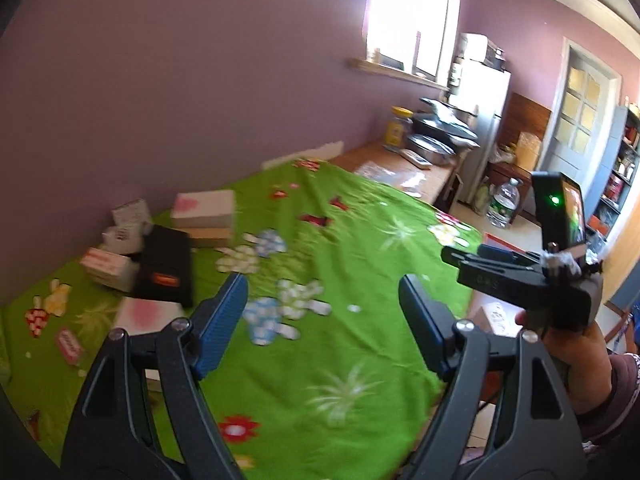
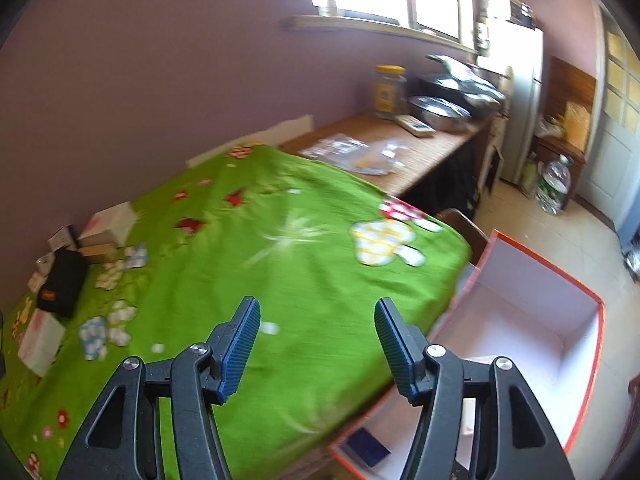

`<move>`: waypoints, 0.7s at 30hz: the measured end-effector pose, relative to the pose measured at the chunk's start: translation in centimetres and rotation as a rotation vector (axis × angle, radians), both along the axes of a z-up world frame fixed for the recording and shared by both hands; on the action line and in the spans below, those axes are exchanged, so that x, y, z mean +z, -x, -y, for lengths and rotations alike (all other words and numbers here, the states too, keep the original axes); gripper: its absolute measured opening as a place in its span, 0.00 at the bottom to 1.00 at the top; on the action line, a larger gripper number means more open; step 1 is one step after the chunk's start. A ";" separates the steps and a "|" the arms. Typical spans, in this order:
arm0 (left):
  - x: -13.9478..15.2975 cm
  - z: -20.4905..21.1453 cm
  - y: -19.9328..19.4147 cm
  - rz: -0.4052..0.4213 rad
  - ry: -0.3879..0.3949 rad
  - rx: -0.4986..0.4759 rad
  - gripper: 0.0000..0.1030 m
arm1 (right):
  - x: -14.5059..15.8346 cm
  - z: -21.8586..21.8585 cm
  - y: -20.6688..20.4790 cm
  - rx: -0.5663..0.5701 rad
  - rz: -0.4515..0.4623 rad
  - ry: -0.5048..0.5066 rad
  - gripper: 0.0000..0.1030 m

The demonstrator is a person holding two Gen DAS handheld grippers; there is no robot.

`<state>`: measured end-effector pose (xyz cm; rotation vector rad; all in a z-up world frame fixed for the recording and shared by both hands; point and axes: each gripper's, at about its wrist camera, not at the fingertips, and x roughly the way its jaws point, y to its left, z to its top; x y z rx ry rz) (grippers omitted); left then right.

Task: Organize objects
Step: 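Move both open tools back over the bedspread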

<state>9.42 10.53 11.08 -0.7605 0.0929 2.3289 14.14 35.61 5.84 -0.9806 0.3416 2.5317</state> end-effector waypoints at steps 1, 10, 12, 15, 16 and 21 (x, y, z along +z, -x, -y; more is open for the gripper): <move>0.1 0.5 0.3 -0.001 0.001 0.012 0.78 | 0.1 0.6 0.4 0.014 -0.004 -0.004 0.61; 0.9 4.3 4.0 -0.013 0.030 0.068 0.78 | 0.7 5.7 3.2 0.150 -0.024 -0.022 0.65; 0.7 5.0 5.0 -0.012 0.033 0.086 0.78 | 0.6 6.5 3.6 0.172 -0.023 -0.029 0.67; -0.1 6.4 6.8 0.014 0.011 0.132 0.78 | 0.3 7.1 4.1 0.193 -0.018 -0.016 0.68; -0.4 6.9 7.2 0.025 0.001 0.145 0.78 | 0.2 7.3 4.3 0.201 -0.013 -0.011 0.68; -1.5 9.2 9.4 0.088 -0.044 0.202 0.78 | -0.2 8.4 5.0 0.238 0.000 -0.004 0.70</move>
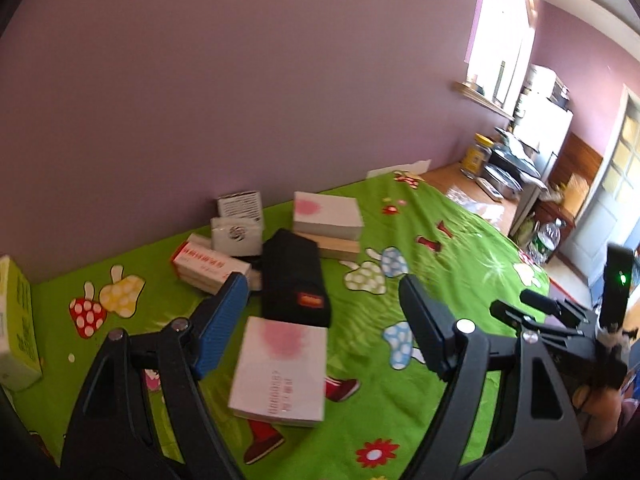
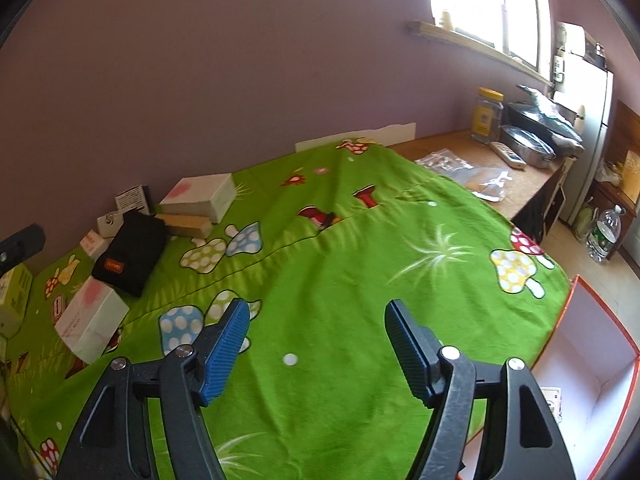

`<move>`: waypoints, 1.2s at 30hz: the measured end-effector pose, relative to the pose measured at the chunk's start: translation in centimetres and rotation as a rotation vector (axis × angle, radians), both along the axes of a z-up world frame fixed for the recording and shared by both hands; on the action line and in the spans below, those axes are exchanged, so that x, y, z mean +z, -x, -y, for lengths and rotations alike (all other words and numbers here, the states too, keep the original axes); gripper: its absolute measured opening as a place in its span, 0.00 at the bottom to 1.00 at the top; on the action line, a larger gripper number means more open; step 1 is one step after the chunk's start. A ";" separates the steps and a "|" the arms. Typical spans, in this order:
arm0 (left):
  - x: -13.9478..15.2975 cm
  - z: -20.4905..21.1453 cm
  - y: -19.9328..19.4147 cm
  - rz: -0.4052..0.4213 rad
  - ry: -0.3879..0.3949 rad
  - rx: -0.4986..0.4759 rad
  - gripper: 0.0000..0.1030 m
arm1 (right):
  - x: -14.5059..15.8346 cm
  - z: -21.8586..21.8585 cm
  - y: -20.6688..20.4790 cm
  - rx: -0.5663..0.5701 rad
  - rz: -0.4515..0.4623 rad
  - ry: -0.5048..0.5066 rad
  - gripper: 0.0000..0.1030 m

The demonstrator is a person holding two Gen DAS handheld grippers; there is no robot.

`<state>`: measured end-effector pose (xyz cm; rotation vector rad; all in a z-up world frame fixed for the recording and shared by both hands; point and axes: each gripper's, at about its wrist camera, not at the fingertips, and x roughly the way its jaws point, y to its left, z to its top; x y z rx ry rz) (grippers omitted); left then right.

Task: Organize objects
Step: 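Move both open tools back over the bedspread, then grasp the red-and-white printed box with the left tool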

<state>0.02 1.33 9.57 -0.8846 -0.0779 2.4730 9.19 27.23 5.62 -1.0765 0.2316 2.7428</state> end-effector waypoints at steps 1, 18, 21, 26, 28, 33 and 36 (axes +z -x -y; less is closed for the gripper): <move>-0.2 0.6 0.4 0.011 -0.008 0.012 0.78 | -0.1 0.3 0.1 0.009 0.000 0.004 0.70; -4.5 8.9 7.9 0.186 -0.155 0.209 0.79 | -0.1 4.6 2.9 0.181 -0.003 0.054 0.74; -6.1 9.8 8.8 0.224 -0.168 0.244 0.79 | 0.3 5.2 3.4 0.202 -0.015 0.074 0.75; -7.5 9.6 9.0 0.225 -0.130 0.229 0.79 | 0.8 6.4 4.6 0.241 -0.029 0.124 0.78; -7.5 9.7 9.0 0.222 -0.111 0.241 0.79 | 0.8 6.9 5.2 0.259 -0.028 0.139 0.79; -7.6 9.2 8.7 0.194 -0.076 0.208 0.79 | 0.4 8.2 6.8 0.286 -0.007 0.170 0.80; -7.5 8.6 8.6 0.182 -0.053 0.185 0.82 | -0.1 9.2 7.9 0.301 0.005 0.182 0.80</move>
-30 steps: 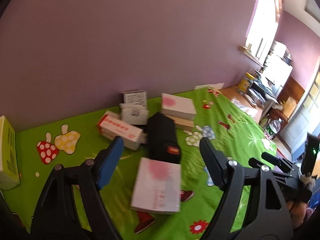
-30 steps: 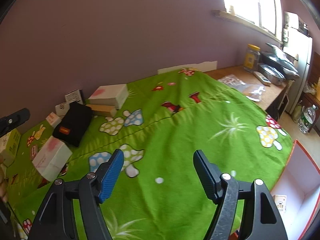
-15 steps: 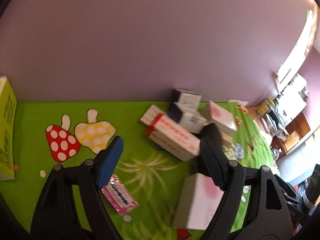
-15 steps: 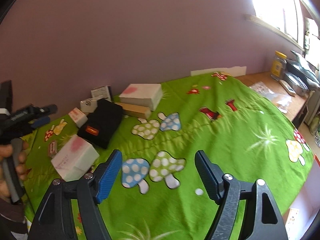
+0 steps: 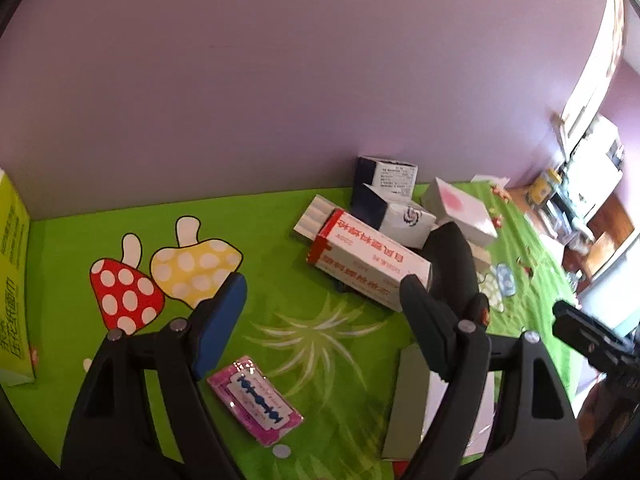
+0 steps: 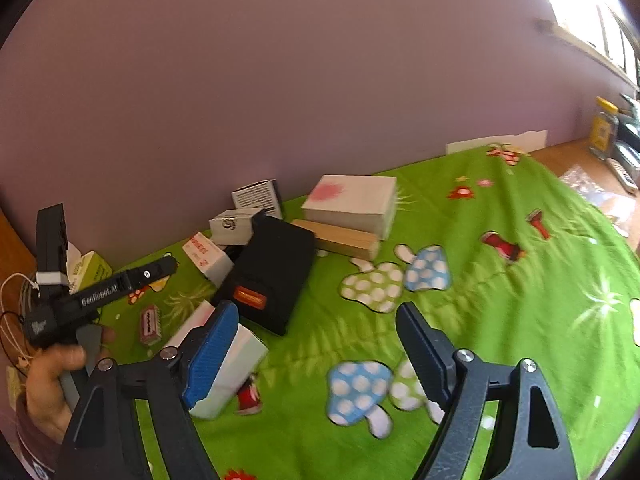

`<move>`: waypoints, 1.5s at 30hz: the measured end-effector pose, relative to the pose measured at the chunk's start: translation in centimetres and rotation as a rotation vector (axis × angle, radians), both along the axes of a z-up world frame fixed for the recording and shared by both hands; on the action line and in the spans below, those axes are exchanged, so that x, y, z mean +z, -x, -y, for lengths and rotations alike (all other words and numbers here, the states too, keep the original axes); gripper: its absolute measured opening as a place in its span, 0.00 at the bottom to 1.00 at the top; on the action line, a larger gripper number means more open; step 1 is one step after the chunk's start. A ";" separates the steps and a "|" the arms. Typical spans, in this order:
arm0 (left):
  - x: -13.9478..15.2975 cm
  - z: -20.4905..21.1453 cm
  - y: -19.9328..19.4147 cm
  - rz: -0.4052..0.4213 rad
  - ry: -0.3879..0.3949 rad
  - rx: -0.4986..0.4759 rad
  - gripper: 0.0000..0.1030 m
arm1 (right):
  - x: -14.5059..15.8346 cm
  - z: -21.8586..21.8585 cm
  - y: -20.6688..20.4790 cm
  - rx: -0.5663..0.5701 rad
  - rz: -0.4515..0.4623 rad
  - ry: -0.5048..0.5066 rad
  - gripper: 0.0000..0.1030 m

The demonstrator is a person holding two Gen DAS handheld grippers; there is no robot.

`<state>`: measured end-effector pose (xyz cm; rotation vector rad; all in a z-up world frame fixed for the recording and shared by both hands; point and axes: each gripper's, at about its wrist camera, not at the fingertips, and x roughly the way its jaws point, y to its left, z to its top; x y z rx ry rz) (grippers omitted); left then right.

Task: Organize objects
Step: 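Grasp the red-and-white printed box with the left tool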

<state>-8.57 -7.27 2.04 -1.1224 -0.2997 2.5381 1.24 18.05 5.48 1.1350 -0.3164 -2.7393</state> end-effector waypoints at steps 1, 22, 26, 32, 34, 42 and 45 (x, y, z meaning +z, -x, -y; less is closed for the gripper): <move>0.2 -0.4 -0.1 -0.008 0.012 -0.014 0.84 | -0.2 0.3 0.4 0.005 0.005 0.006 0.80; -0.4 -6.2 3.2 -0.040 0.212 -0.195 0.99 | -2.9 0.2 5.6 -0.035 0.159 0.197 0.80; -0.4 -6.2 3.3 -0.030 0.168 -0.224 0.83 | -3.3 0.4 6.2 -0.046 0.170 0.188 0.80; -0.2 -5.2 2.9 -0.027 0.139 -0.208 0.83 | -3.7 1.2 7.0 -0.053 0.182 0.168 0.80; -0.1 -4.6 2.9 -0.019 0.116 -0.167 0.83 | -3.8 1.5 7.2 -0.058 0.183 0.159 0.80; 0.7 -1.5 2.3 -0.045 0.031 -0.014 0.83 | -4.6 3.0 8.4 -0.069 0.200 0.101 0.82; 1.2 -1.4 2.0 -0.070 0.014 0.005 0.83 | -4.6 3.6 8.9 -0.065 0.196 0.075 0.82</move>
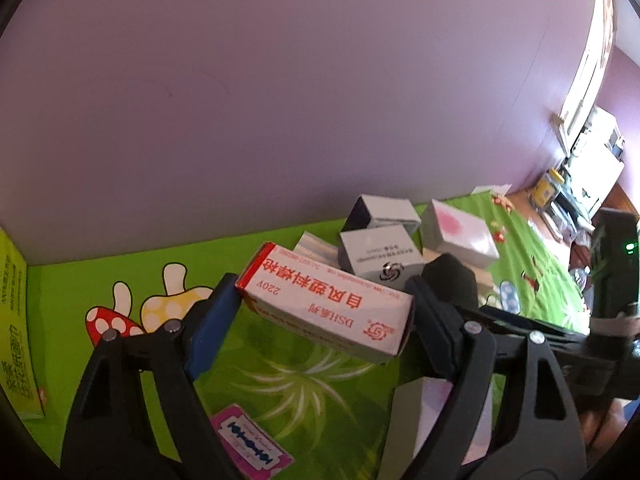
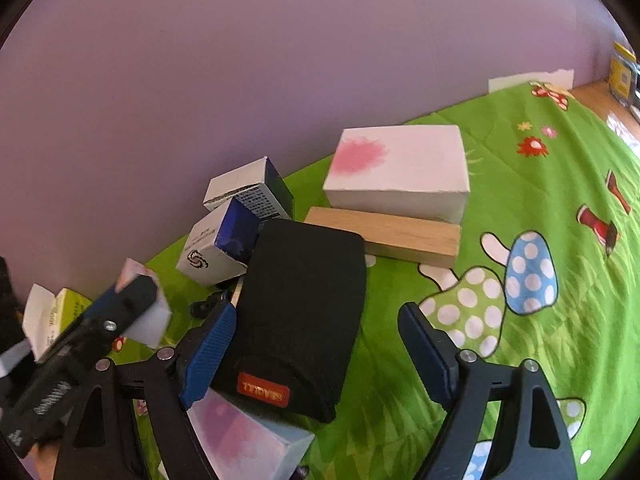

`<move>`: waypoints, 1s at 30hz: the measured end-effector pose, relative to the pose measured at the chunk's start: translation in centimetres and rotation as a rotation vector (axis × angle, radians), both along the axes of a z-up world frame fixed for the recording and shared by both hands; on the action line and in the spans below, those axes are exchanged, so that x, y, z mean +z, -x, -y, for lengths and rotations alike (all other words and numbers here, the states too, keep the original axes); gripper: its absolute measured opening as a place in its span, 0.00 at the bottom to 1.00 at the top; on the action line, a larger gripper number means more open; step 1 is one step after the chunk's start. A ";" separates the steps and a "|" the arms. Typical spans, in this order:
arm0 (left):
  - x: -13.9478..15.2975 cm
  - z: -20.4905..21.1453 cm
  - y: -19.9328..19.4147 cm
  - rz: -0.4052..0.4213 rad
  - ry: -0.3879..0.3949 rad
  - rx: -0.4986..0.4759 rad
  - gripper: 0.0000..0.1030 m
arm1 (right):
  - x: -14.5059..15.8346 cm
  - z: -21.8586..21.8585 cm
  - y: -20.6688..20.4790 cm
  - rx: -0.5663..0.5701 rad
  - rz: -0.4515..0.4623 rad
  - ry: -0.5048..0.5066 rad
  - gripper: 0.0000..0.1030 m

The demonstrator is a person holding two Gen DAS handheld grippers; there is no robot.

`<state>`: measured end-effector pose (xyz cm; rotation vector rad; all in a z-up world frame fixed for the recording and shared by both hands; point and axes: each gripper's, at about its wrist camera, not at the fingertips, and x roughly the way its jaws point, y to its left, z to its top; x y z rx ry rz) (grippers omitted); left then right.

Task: Organize objects
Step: 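Grasp the red-and-white printed box with the left tool, then grasp the black SEAGULL pouch with the right tool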

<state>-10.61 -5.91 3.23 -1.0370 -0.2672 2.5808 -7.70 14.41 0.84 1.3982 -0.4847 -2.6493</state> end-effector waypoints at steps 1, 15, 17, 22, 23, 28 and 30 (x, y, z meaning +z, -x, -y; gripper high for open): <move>0.2 0.1 -0.1 -0.006 -0.006 0.004 0.83 | 0.0 0.1 0.1 0.000 0.001 -0.001 0.82; 1.3 0.2 -1.2 -0.059 -0.028 -0.010 0.83 | 0.3 1.5 0.7 0.054 -0.041 -0.058 0.64; 1.6 0.2 -1.4 -0.064 -0.037 -0.015 0.83 | 0.7 1.1 0.4 0.050 -0.055 -0.060 0.64; 2.4 -0.8 -2.0 -0.075 -0.053 -0.059 0.83 | 2.2 -0.3 -0.7 0.026 -0.093 -0.066 0.64; 2.7 -1.4 -2.3 -0.076 -0.050 -0.077 0.83 | 2.6 -0.8 -1.2 0.022 -0.100 -0.071 0.64; 3.5 -4.4 -3.9 -0.068 -0.028 -0.150 0.83 | 4.1 -3.8 -3.2 -0.018 -0.130 -0.091 0.64; 3.6 -5.3 -4.7 -0.052 -0.028 -0.177 0.83 | 4.6 -3.7 -4.8 -0.030 -0.138 -0.103 0.64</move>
